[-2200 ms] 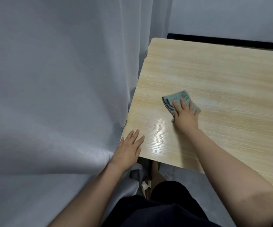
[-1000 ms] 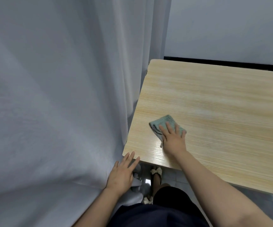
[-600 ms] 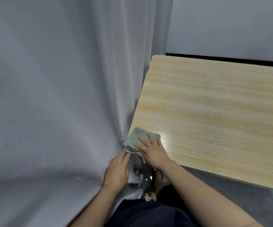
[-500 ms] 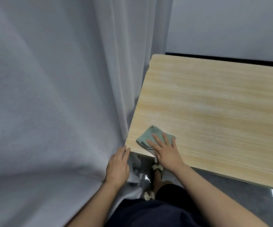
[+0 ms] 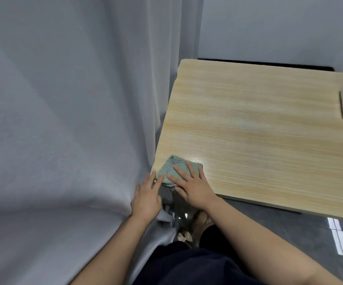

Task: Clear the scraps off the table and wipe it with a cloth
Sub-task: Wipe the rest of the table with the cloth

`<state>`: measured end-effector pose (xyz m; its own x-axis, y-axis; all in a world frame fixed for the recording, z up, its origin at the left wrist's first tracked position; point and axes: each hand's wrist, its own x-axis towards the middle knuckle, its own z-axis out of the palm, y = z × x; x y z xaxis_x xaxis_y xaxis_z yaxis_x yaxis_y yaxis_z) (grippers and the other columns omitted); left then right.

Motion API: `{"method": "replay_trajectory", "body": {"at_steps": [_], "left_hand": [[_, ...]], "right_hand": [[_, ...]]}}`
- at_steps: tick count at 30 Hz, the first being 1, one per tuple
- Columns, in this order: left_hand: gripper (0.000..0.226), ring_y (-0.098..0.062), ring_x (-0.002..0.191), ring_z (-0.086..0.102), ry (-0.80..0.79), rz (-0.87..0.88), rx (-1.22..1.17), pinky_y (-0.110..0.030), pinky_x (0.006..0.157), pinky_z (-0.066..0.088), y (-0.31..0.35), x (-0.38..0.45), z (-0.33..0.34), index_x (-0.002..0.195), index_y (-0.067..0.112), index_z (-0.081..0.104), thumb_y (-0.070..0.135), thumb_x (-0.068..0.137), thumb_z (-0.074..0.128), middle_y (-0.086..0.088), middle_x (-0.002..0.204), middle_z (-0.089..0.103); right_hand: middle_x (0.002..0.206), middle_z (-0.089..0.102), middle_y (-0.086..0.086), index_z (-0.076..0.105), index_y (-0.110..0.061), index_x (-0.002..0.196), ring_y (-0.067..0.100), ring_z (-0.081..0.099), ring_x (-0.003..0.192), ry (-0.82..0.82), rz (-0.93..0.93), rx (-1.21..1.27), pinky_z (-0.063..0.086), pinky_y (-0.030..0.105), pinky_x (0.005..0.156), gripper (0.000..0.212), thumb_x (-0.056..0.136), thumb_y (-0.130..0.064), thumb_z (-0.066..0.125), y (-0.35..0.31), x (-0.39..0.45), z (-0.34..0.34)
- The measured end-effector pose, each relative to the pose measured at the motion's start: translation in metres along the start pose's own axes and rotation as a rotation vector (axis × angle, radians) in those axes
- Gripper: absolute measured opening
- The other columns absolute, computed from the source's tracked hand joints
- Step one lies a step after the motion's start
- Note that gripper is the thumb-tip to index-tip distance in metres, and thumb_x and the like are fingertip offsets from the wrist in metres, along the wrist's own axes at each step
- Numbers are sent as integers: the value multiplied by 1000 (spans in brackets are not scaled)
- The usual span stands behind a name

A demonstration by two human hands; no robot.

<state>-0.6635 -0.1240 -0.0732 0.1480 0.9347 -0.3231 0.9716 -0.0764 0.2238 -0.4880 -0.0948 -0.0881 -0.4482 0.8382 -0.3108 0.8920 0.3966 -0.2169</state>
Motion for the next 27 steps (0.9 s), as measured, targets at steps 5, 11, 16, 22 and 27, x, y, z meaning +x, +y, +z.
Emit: {"method": "replay_trajectory", "body": {"at_steps": [5,11,16,22,27], "left_hand": [[63,-18,146,-9,-66,220,217,-45,116,-5,26,13,-13,150,29,4,17,96,32,6,159,-8],[64,-18,146,-10,-155,313,252,-48,115,-7,60,23,-13,150,33,0,18,97,32,6,159,-5],[63,-18,146,-9,-162,356,224,-49,115,-7,86,28,-7,150,33,3,18,97,33,6,159,0],[59,-15,146,-6,-149,356,153,-45,116,-4,91,26,-3,150,31,8,17,97,31,8,159,2],[44,-15,141,21,-7,163,-81,-39,115,18,63,27,0,144,22,32,25,100,32,5,151,31]], "right_hand": [[151,30,-6,34,-39,141,33,9,138,10,109,18,11,59,108,69,89,-66,-4,34,-41,6],[152,0,-11,8,-42,142,30,-14,138,76,209,87,-11,47,109,80,75,-75,-18,74,-75,12],[152,23,-6,26,-39,143,35,14,140,45,300,69,11,56,108,70,88,-67,-6,94,-94,8],[150,33,1,36,-34,141,41,20,136,-3,361,98,13,65,102,67,92,-63,0,91,-99,9],[153,2,-6,24,-37,146,34,-10,140,-21,148,123,-6,62,108,86,78,-67,-18,49,-60,-2]]}}
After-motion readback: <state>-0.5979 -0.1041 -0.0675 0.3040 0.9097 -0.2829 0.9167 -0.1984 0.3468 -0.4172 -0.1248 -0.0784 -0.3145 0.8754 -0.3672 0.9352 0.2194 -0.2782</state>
